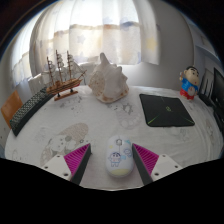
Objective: Arrange mouse
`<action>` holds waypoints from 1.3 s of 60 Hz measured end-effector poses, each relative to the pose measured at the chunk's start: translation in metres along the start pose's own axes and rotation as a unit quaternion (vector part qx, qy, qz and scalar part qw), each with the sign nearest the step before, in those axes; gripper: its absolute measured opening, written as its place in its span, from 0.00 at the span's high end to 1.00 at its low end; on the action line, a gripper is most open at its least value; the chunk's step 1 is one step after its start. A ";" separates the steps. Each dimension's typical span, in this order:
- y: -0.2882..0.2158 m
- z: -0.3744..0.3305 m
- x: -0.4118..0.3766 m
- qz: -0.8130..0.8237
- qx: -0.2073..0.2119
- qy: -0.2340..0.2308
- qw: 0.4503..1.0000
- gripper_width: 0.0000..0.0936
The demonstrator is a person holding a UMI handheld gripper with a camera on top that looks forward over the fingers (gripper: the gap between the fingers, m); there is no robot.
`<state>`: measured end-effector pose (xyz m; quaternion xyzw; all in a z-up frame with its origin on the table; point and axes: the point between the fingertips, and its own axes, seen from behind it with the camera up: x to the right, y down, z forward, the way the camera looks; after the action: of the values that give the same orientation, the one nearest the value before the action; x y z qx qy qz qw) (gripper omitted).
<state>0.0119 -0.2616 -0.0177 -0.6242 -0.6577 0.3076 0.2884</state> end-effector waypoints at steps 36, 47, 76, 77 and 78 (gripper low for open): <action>-0.167 -0.030 0.087 0.001 0.068 0.017 0.998 0.56; -0.216 0.013 0.178 0.004 0.093 0.055 0.994 0.57; -0.114 0.132 0.256 0.018 -0.014 0.033 0.999 0.24; -0.113 0.130 0.258 0.019 -0.018 0.033 0.999 0.13; -0.113 0.127 0.257 0.019 -0.022 0.033 0.999 0.07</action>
<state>-0.1718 -0.0139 -0.0144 -0.6528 -0.6423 0.2780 0.2898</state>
